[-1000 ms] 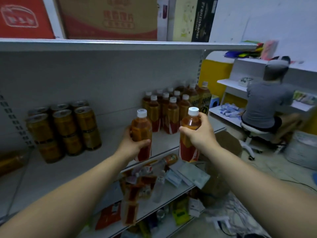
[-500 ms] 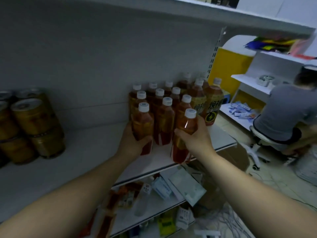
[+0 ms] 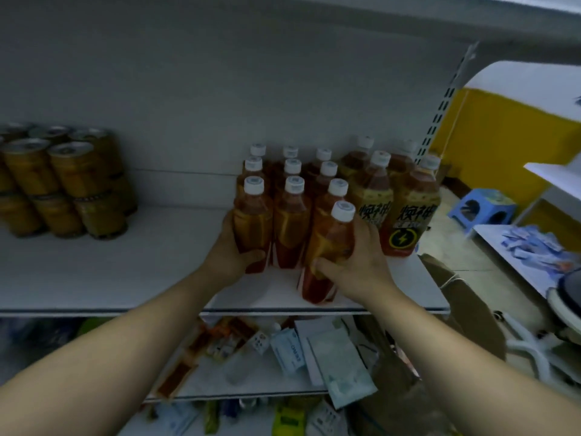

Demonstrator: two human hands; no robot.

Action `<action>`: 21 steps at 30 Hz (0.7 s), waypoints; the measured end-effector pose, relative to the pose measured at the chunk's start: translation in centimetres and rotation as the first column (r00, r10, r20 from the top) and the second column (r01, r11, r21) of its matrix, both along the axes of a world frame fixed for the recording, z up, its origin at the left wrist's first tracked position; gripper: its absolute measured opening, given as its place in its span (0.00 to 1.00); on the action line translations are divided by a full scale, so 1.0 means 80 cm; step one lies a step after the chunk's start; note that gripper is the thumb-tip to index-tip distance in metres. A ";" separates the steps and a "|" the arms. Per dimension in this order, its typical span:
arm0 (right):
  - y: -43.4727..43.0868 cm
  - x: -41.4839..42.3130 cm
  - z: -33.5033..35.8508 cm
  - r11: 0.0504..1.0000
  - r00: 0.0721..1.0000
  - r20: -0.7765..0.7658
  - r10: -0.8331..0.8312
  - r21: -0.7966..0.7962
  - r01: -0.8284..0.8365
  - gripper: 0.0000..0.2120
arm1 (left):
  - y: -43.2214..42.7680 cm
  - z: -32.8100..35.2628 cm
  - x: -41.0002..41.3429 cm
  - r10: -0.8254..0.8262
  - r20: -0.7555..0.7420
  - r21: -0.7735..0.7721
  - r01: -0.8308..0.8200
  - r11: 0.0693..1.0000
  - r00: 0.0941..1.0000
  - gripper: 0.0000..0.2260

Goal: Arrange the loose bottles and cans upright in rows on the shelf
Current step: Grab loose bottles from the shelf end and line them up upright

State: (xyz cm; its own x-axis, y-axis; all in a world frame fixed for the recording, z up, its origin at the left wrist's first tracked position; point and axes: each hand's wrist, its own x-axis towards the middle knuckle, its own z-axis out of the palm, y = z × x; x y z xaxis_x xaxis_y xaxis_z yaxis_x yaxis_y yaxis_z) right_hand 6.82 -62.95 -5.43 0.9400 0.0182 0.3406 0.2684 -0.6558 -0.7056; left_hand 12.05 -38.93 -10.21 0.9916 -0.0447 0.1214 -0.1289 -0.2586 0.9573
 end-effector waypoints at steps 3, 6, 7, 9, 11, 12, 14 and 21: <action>-0.008 -0.001 -0.002 0.998 0.998 0.021 0.051 0.023 -0.051 0.41 | -0.001 0.003 -0.001 0.030 -0.018 0.074 -0.029 0.997 0.999 0.44; -0.013 0.004 0.000 0.996 0.996 0.006 0.087 0.027 -0.088 0.41 | 0.004 0.010 0.004 0.011 -0.063 0.154 -0.001 0.988 0.998 0.45; -0.016 0.005 0.000 0.995 0.995 -0.002 0.095 0.031 -0.095 0.41 | 0.007 0.012 0.007 -0.002 -0.078 0.171 0.015 0.985 0.997 0.45; -0.019 0.004 -0.001 0.994 0.995 -0.015 0.102 0.037 -0.101 0.42 | 0.011 0.015 0.009 -0.015 -0.095 0.209 0.034 0.977 0.995 0.47; -0.021 0.003 -0.002 0.992 0.992 -0.023 0.124 0.042 -0.123 0.42 | 0.011 0.017 0.009 -0.012 -0.103 0.239 0.037 0.970 0.995 0.48; -0.022 0.003 -0.003 0.991 0.991 -0.027 0.132 0.036 -0.131 0.43 | 0.009 0.019 0.009 -0.007 -0.109 0.254 0.035 0.967 0.994 0.49; -0.023 0.006 -0.005 0.991 0.990 -0.044 0.133 0.001 -0.133 0.44 | 0.008 0.023 0.007 0.000 -0.123 0.293 0.036 0.955 0.992 0.50; -0.024 0.017 0.022 0.990 0.988 -0.110 0.110 -0.072 -0.118 0.42 | 0.012 0.059 -0.019 0.043 -0.166 0.398 0.027 0.917 0.985 0.50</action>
State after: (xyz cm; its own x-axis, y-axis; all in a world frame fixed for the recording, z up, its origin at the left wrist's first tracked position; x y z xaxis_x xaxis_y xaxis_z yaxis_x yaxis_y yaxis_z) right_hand 8.16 -64.91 -3.70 0.9609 0.1502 0.2326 0.2712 -0.6794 -0.6818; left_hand 10.57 -37.95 -5.46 0.9963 -0.0462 -0.0728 0.0282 -0.6225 0.7821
